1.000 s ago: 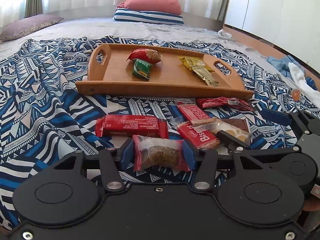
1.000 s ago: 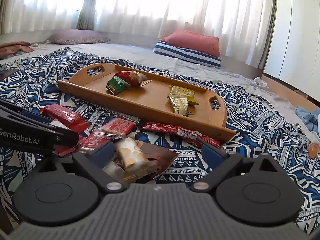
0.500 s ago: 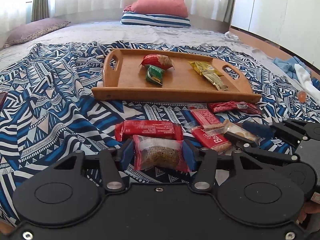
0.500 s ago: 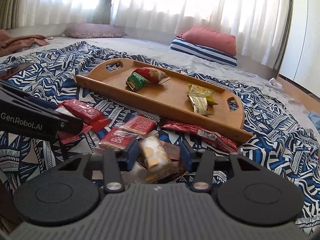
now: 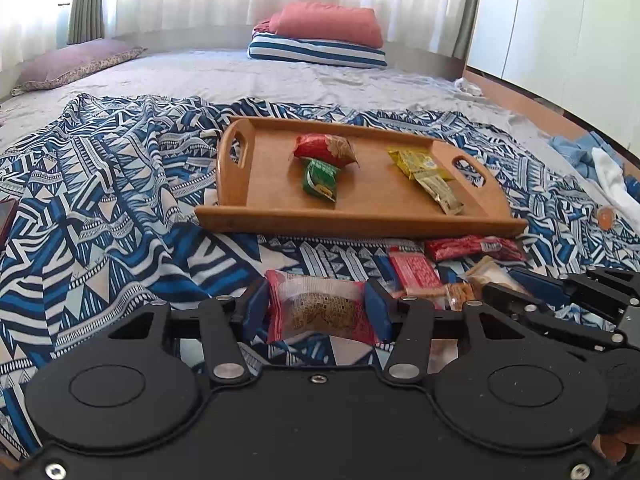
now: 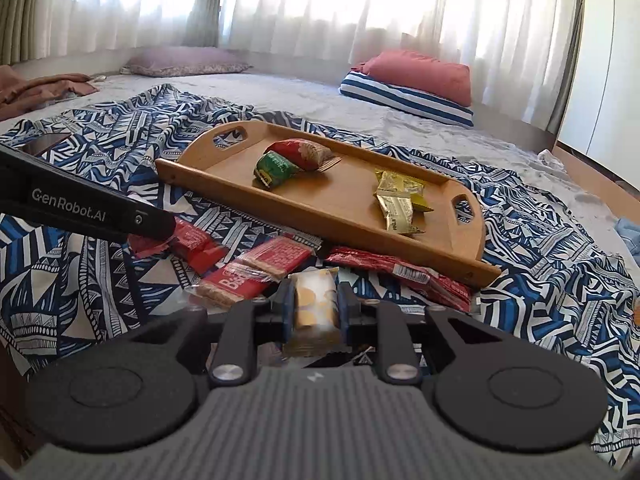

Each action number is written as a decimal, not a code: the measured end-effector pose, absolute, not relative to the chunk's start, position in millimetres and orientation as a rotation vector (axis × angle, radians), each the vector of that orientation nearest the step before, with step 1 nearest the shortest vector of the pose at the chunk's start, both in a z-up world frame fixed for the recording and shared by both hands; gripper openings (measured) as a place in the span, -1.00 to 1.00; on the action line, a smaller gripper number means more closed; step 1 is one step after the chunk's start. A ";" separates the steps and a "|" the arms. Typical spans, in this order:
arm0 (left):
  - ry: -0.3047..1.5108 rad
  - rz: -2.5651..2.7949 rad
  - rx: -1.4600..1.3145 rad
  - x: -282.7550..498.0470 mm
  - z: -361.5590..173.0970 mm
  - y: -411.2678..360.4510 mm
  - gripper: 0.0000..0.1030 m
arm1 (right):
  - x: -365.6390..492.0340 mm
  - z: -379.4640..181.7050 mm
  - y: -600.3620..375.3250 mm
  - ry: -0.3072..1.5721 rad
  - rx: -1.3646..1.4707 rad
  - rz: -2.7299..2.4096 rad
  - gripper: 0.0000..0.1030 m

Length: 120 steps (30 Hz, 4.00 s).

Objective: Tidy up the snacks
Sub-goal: 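Grasp the clear nut bag with the left gripper while the right gripper grasps the cream packet, then carry both packets onto the wooden tray and open both grippers, then withdraw both tools from the tray back toward the snack pile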

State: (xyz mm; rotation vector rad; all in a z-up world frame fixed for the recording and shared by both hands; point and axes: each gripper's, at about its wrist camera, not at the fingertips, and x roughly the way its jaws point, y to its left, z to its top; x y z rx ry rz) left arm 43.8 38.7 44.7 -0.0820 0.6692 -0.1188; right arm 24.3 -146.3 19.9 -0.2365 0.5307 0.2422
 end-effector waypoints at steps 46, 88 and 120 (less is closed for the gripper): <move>0.711 -0.025 -0.175 233.7 29.5 42.2 -0.27 | 218.6 9.3 -230.5 0.710 0.113 0.020 -0.48; 0.570 -0.167 -0.082 143.9 81.3 28.5 0.99 | 155.6 45.5 -209.6 0.617 -0.033 0.157 0.78; 0.650 -0.207 -0.057 47.9 45.9 32.1 0.99 | 54.6 42.1 -176.9 0.554 -0.168 0.277 1.00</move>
